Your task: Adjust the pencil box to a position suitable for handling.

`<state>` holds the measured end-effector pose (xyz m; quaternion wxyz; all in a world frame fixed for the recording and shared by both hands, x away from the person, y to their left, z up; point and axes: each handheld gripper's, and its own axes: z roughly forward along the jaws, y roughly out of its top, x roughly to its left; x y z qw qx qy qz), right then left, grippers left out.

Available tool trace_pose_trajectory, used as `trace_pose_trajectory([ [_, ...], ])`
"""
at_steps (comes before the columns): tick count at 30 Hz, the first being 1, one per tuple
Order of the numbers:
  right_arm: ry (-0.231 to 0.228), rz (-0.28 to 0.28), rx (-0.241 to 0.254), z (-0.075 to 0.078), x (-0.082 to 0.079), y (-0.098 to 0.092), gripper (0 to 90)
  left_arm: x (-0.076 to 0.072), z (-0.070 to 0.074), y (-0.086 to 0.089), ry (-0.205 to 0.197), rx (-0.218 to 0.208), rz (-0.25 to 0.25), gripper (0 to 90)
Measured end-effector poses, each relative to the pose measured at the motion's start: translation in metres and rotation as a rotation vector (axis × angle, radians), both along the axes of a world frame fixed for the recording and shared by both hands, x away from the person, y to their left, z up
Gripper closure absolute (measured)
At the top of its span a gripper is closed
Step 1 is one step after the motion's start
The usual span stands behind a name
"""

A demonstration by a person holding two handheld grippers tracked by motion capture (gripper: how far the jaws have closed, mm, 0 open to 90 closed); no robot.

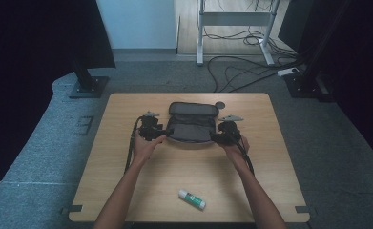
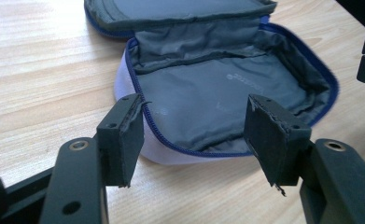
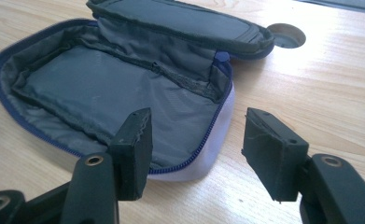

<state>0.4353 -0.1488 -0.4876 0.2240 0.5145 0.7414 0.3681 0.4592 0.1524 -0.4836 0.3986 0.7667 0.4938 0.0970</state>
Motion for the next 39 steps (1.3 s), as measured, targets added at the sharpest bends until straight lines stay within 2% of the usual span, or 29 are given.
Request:
trace_pose_trajectory([
  [5, 0.021, -0.011, -0.006, -0.01, 0.008, 0.004, 42.8, 0.007, -0.009, -0.004, 0.018, 0.013, -0.003, 38.4],
  [13, 0.054, -0.032, -0.016, -0.026, 0.019, 0.002, 44.6, 0.019, -0.027, -0.006, 0.059, 0.029, 0.021, 40.1],
  [21, 0.077, -0.039, -0.01, -0.034, 0.024, 0.001, 46.9, 0.024, -0.036, -0.007, 0.081, 0.041, 0.039, 41.8],
  [27, 0.104, -0.027, 0.014, -0.041, 0.026, 0.002, 52.0, 0.027, -0.041, -0.01, 0.092, 0.058, 0.047, 44.7],
  [30, 0.109, -0.02, 0.015, -0.043, 0.027, 0.003, 56.7, 0.028, -0.042, -0.009, 0.097, 0.068, 0.047, 50.8],
  [35, 0.11, -0.032, -0.027, -0.047, 0.029, 0.006, 61.6, 0.029, -0.044, -0.007, 0.102, 0.072, 0.044, 58.7],
  [39, 0.108, -0.047, -0.027, -0.048, 0.029, 0.005, 67.8, 0.03, -0.046, -0.006, 0.102, 0.077, 0.045, 64.7],
])
